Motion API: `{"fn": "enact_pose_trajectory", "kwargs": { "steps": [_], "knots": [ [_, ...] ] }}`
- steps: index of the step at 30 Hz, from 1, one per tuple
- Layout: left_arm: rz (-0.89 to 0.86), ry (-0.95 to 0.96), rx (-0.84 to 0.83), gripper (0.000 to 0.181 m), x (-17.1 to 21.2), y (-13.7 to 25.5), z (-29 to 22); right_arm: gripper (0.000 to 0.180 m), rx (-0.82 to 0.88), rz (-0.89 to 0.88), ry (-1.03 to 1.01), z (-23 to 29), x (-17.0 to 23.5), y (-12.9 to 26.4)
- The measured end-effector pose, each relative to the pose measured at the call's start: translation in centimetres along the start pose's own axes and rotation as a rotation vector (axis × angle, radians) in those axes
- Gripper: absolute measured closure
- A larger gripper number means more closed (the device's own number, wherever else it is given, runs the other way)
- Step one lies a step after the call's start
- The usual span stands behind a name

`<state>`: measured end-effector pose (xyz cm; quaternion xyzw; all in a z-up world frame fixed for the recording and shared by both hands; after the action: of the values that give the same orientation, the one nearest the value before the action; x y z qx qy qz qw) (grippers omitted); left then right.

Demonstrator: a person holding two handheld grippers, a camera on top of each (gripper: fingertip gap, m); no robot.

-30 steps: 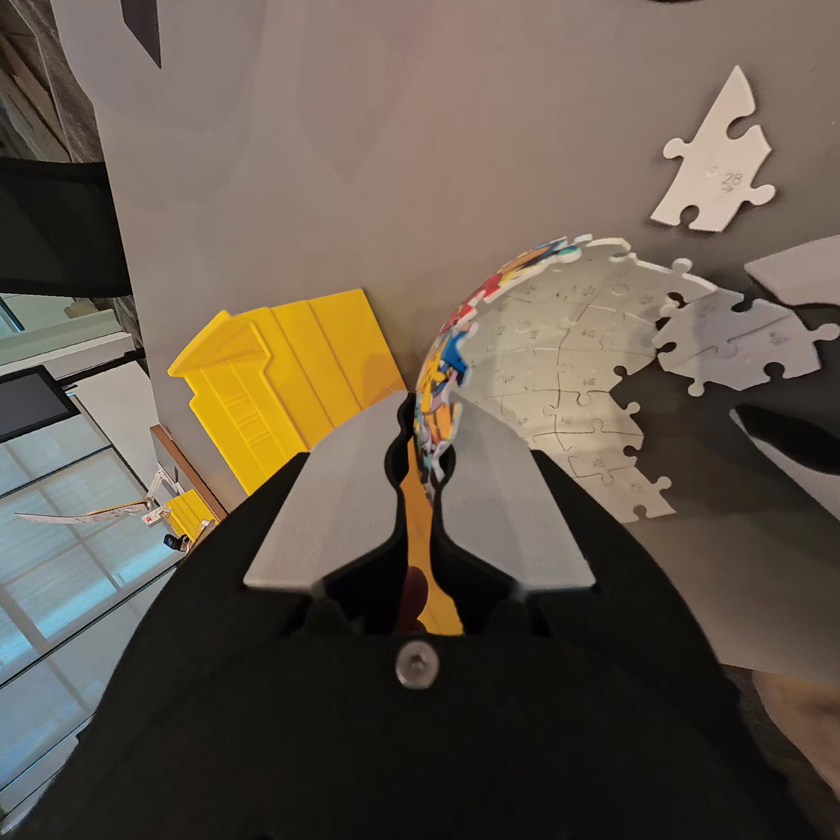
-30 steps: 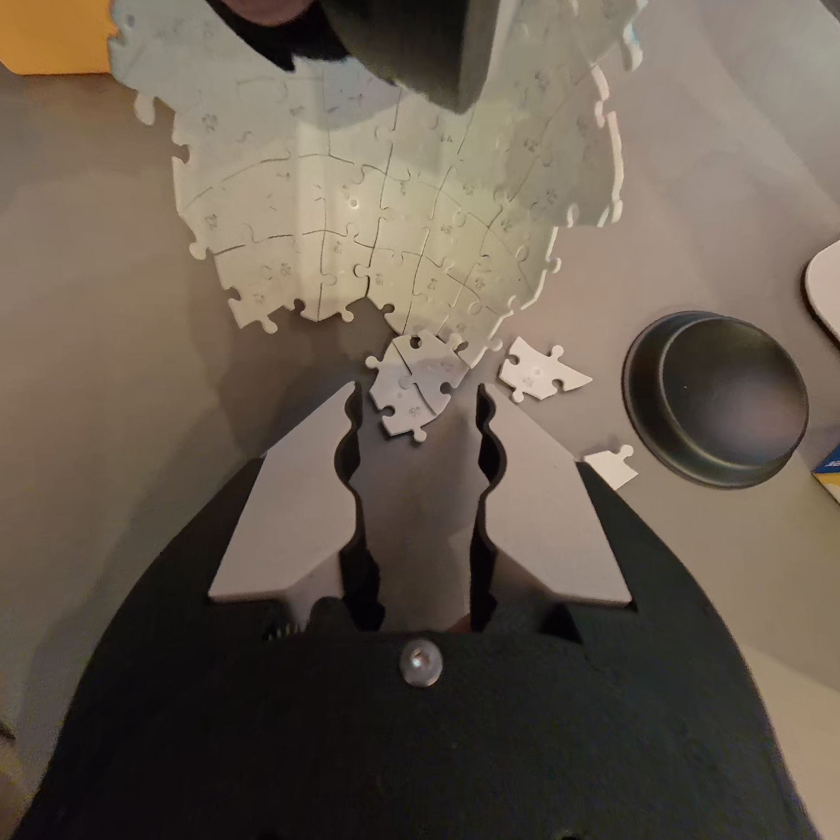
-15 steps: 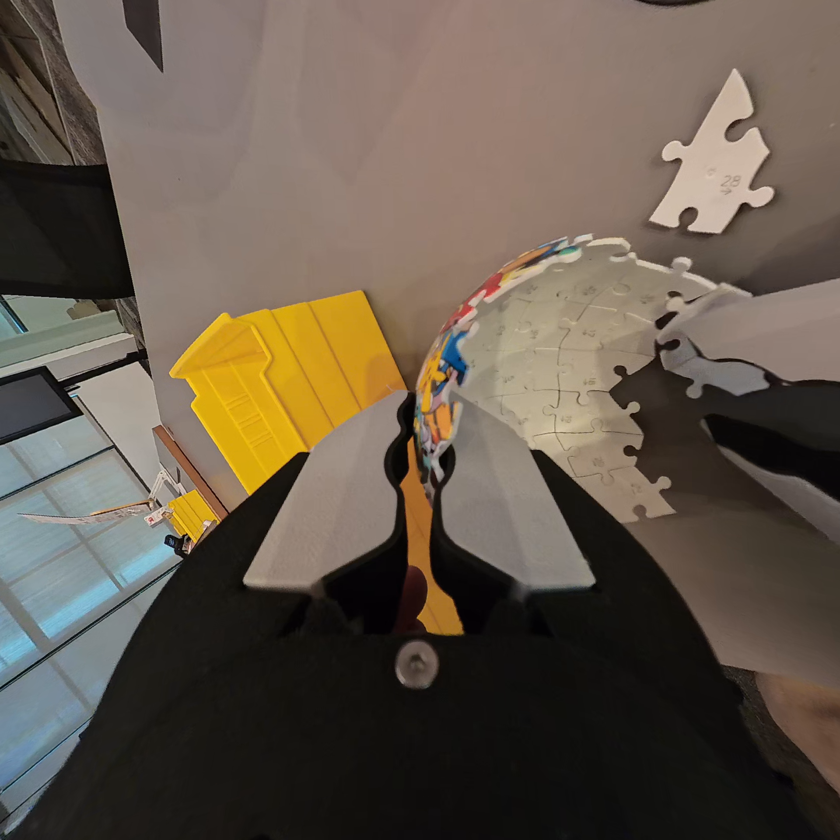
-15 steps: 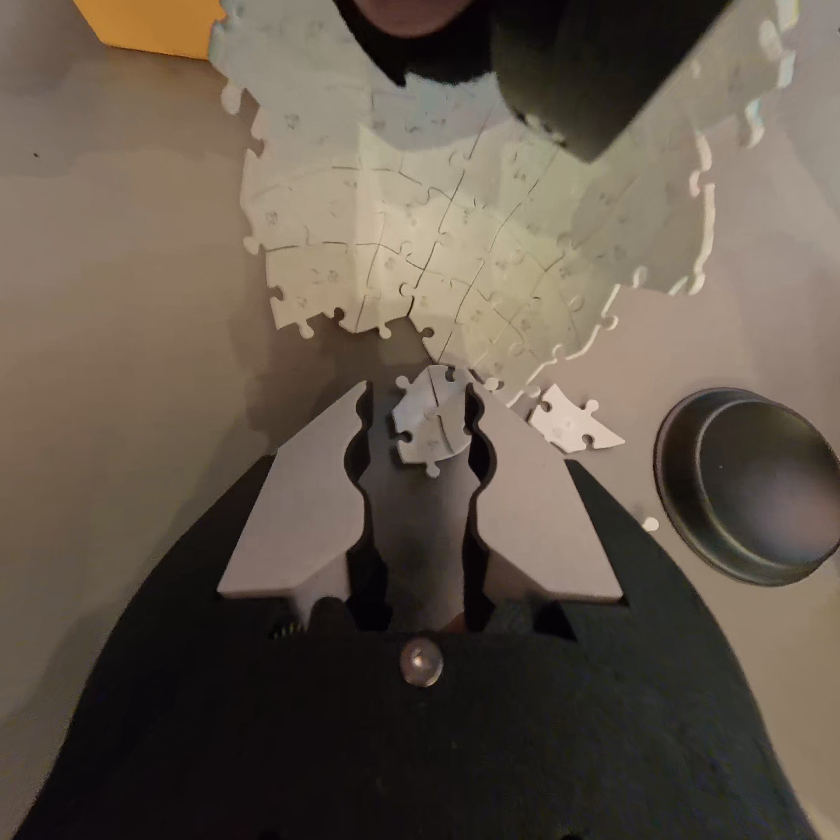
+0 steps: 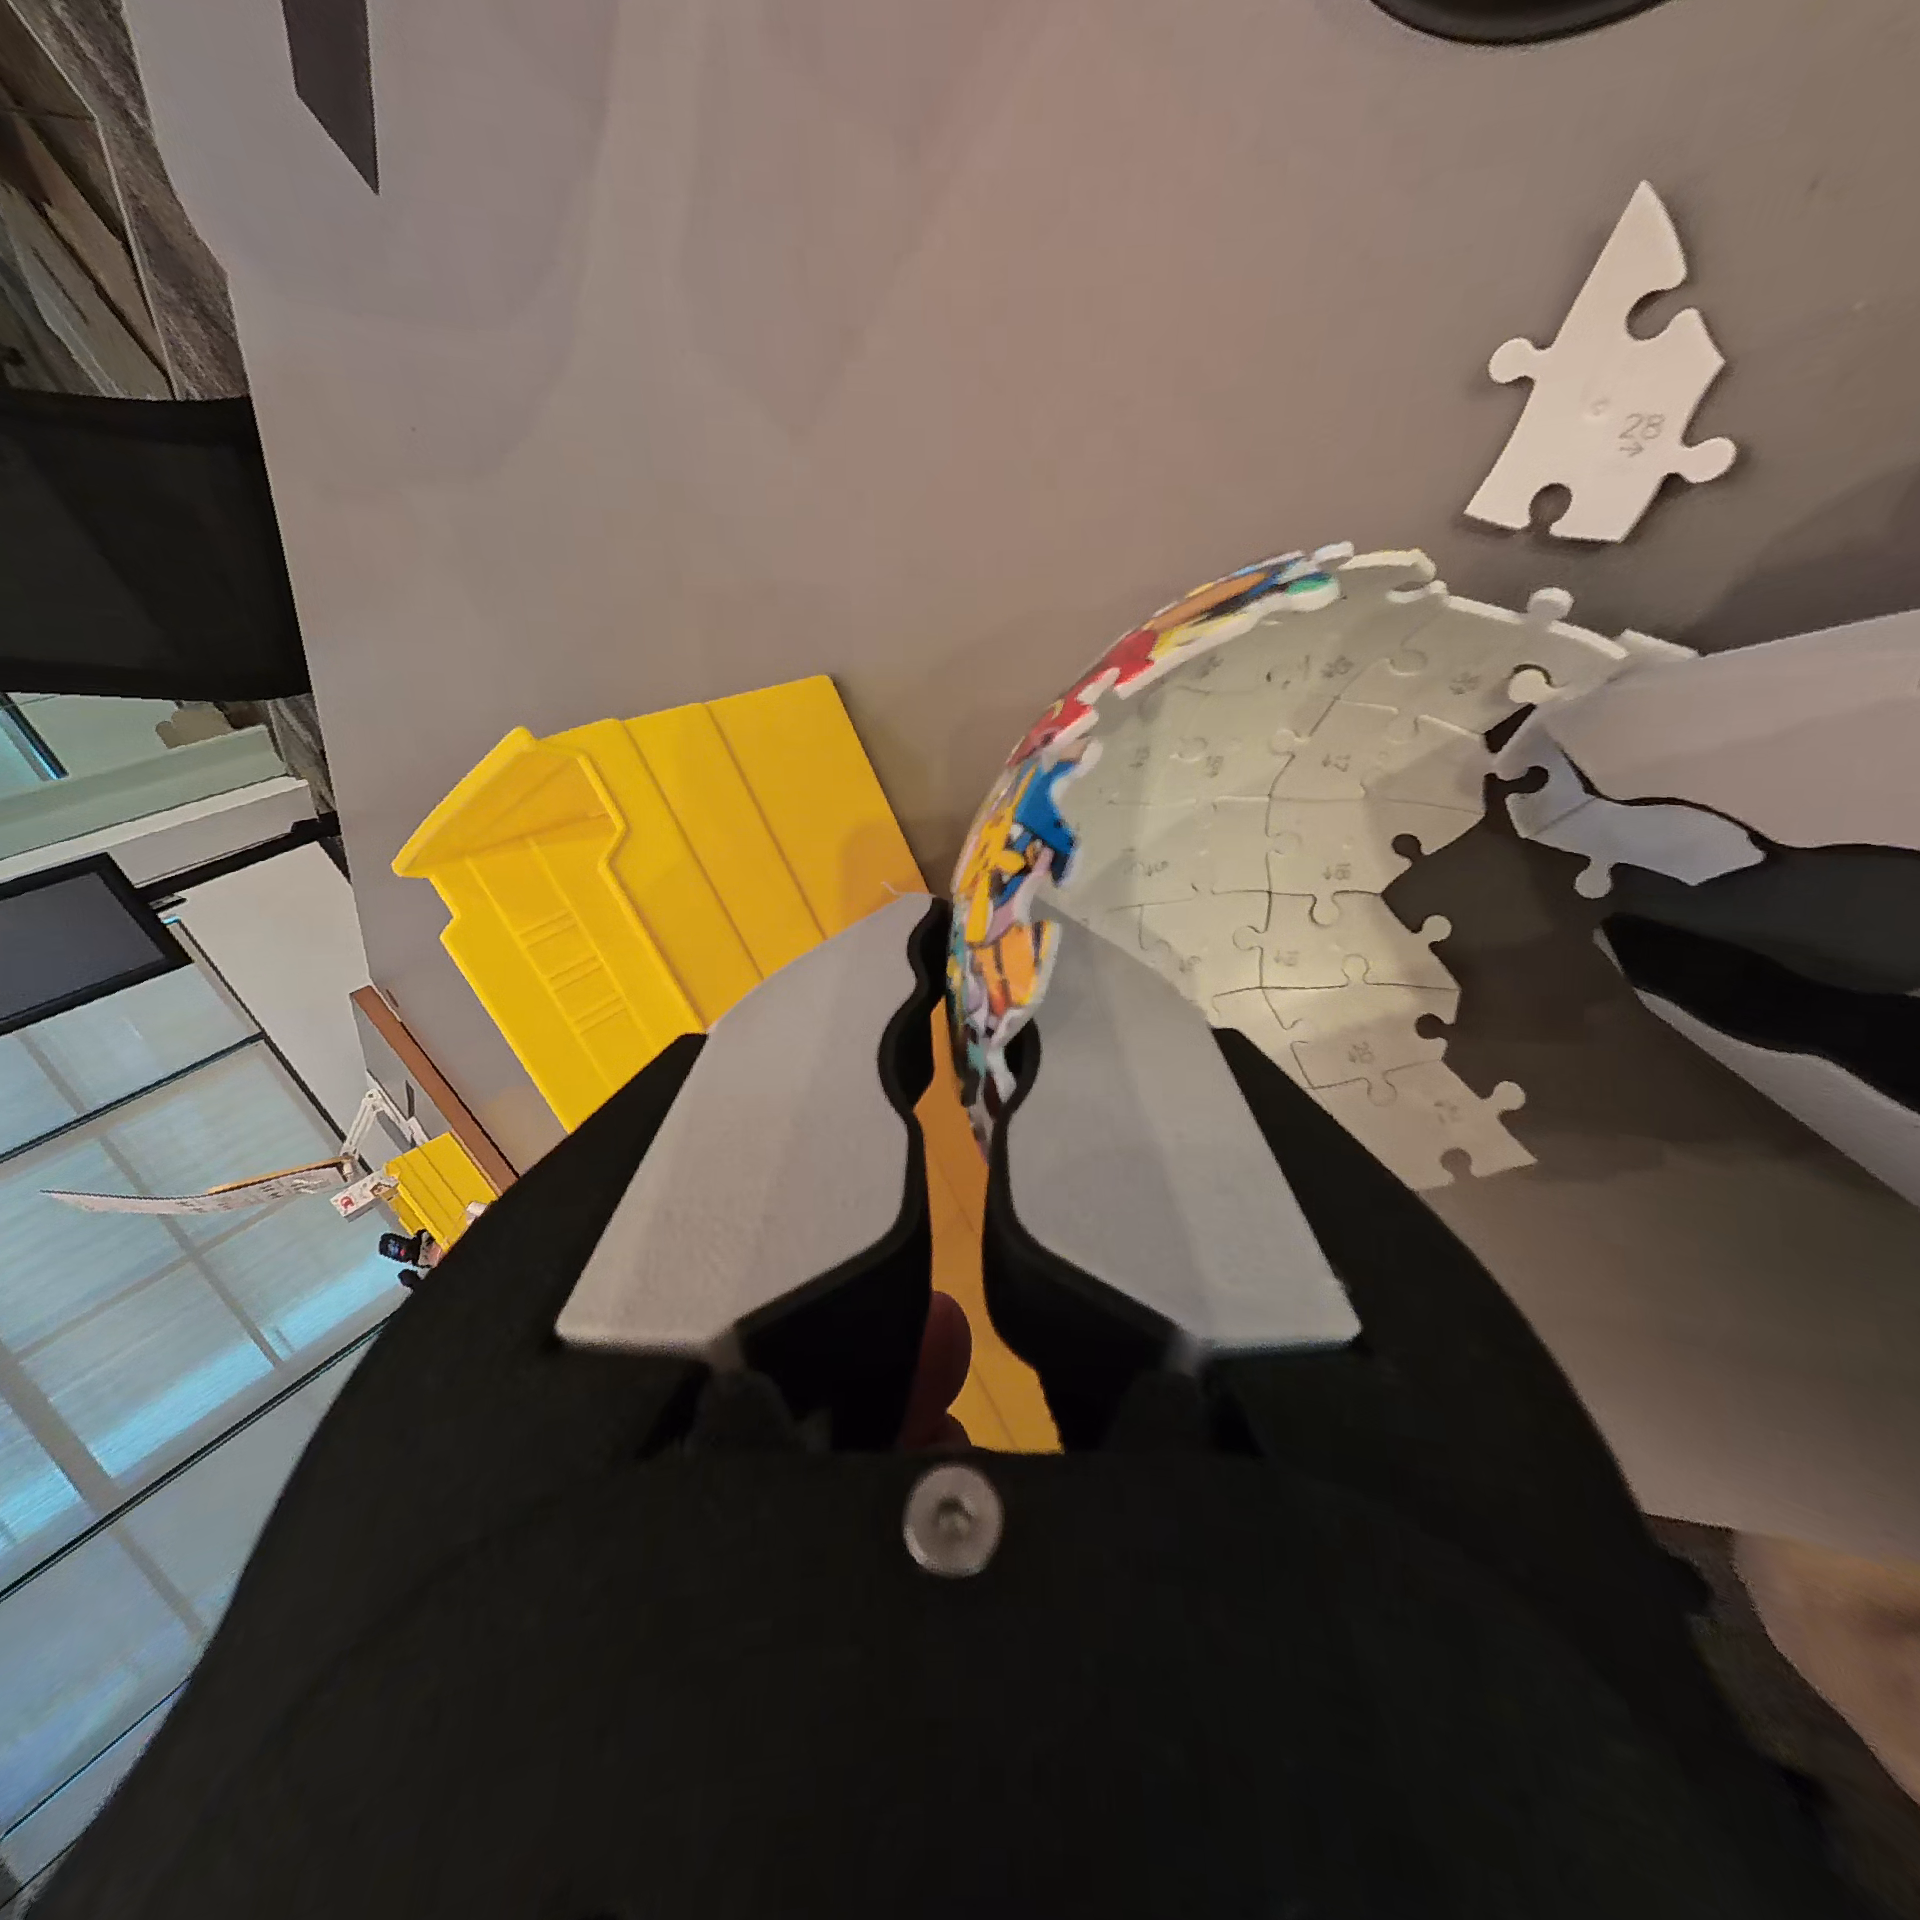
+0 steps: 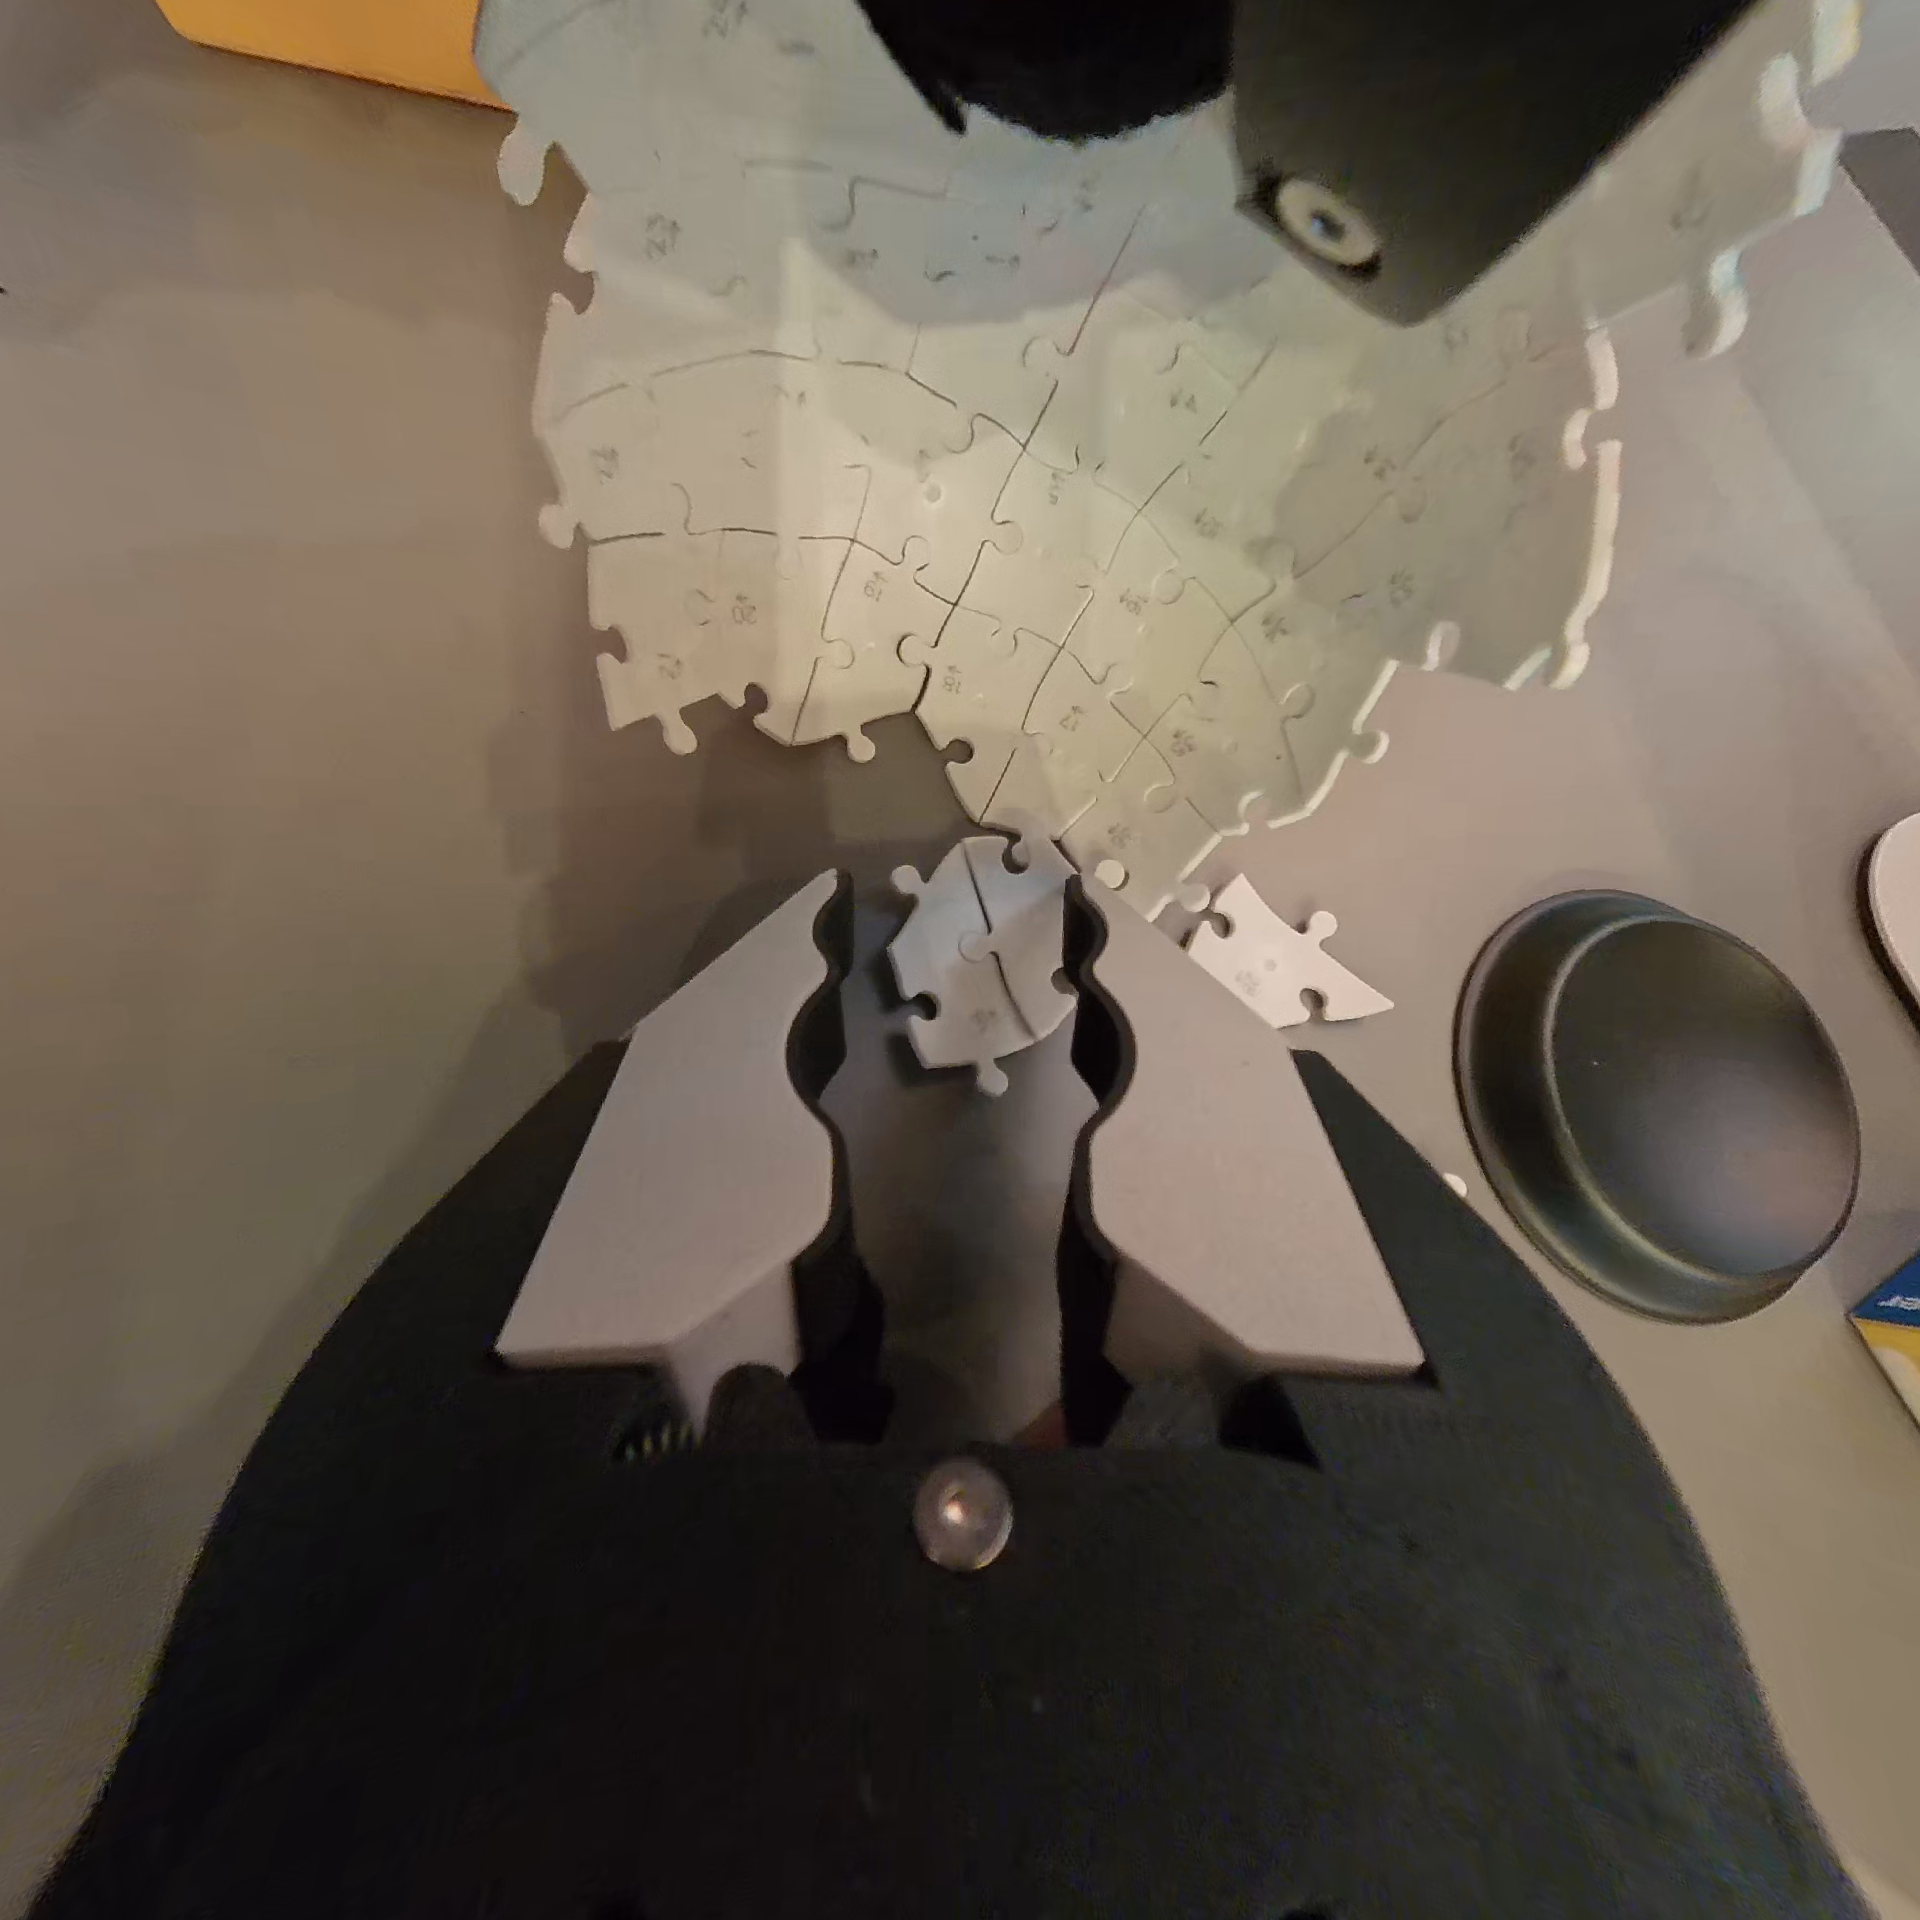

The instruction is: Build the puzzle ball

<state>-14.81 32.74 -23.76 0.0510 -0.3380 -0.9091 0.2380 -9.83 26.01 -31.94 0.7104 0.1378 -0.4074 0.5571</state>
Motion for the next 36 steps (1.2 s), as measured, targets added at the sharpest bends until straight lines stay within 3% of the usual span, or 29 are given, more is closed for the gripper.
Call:
{"fn": "enact_pose_trajectory", "kwargs": {
  "steps": [16,28,36],
  "knots": [
    [-0.013,0.006,0.023,0.176,-0.1,-0.1,-0.1,0.148,0.128,0.023,0.194,0.2,0.0,0.3],
    [-0.055,-0.011,0.005,0.176,0.0,0.0,-0.2,0.170,0.201,0.060,0.310,0.6,0.4,0.2],
    [-0.071,-0.021,0.002,0.175,-0.2,-0.3,-0.3,0.153,0.163,0.063,0.335,0.8,0.5,1.2]
  ]
}}
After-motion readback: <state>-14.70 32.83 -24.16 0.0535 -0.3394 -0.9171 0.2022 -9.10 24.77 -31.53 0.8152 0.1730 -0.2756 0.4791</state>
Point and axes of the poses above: each gripper's, where its closed fingertips meet, y back along the fingers, x out of its underside, z = x × y across the jaws, the point moved 4 cm from there along y, back along the fingers, and after that the axes turned 11 degrees about -x, right-handed, at the moved point
